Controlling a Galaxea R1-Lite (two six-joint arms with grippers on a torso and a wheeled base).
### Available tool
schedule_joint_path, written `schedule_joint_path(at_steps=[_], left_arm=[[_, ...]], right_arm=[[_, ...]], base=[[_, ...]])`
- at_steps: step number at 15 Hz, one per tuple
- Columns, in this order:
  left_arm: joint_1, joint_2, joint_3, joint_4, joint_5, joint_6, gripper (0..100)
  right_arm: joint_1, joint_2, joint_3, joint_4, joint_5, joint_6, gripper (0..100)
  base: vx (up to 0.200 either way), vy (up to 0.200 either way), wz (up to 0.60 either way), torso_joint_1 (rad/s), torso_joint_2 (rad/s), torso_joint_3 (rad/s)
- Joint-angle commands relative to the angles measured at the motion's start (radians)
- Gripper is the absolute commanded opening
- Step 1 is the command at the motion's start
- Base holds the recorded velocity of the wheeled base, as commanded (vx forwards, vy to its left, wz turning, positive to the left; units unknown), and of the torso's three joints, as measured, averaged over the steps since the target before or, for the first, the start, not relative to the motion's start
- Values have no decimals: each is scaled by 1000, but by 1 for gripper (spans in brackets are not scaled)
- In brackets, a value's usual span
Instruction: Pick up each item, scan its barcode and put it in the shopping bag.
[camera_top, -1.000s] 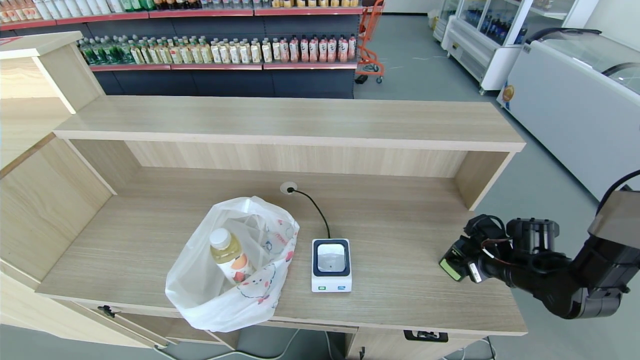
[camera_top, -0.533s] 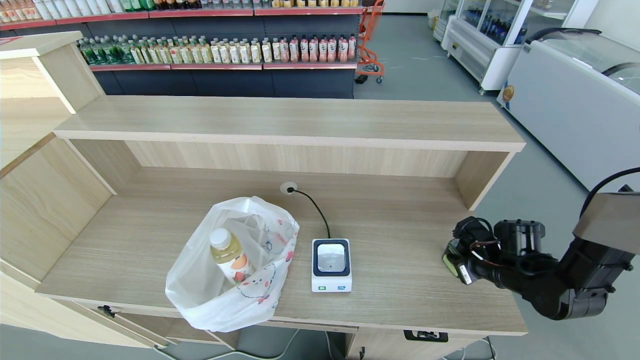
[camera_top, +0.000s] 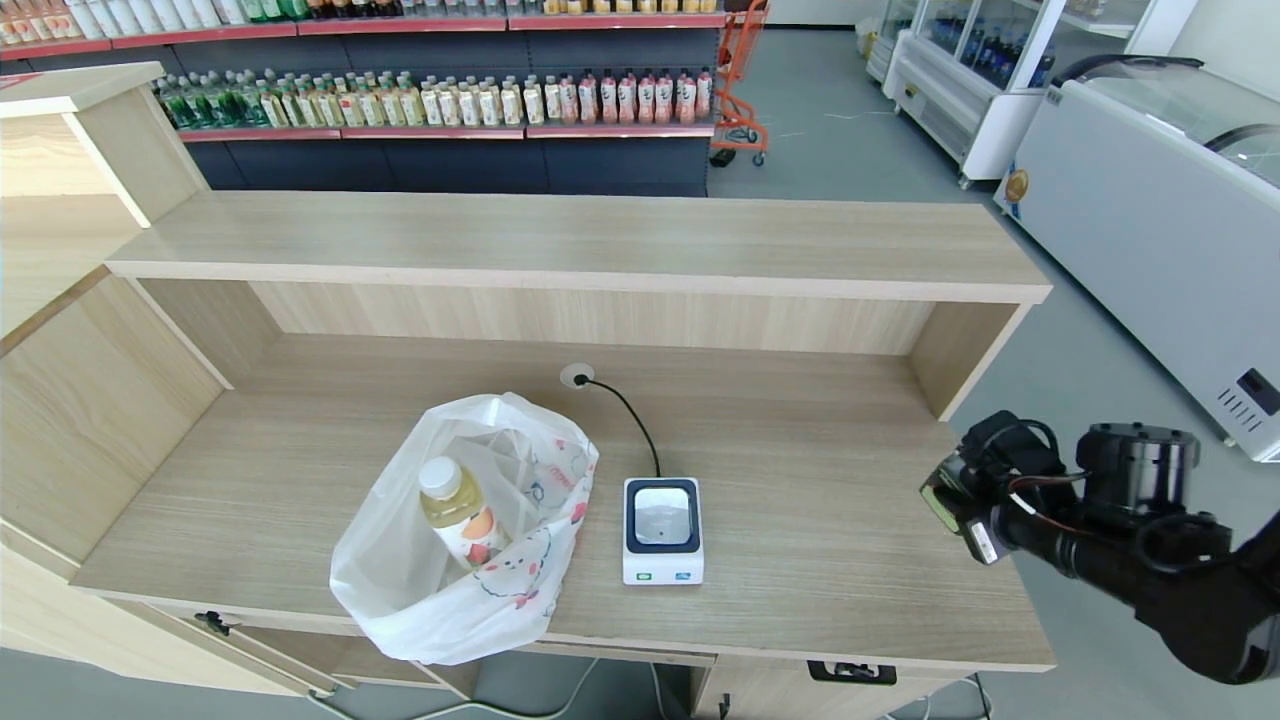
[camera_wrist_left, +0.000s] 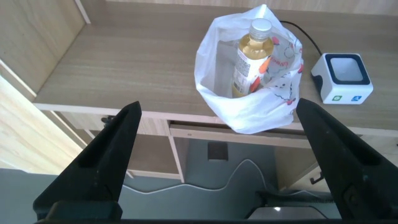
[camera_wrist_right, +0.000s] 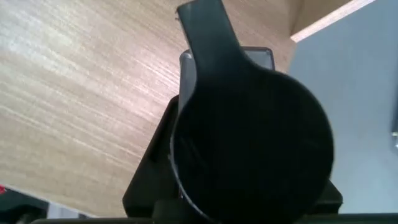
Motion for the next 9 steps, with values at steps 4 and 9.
schedule_joint_path(at_steps=[4, 9], left_arm=[[0, 0, 0, 0, 0, 0, 100], [0, 0, 0, 0, 0, 0, 100]], right_arm=[[-67, -453, 93, 65, 202, -466, 0], [96, -522, 78, -240, 647, -1163, 0]], base=[[0, 0, 0, 0, 0, 0], [0, 0, 0, 0, 0, 0]])
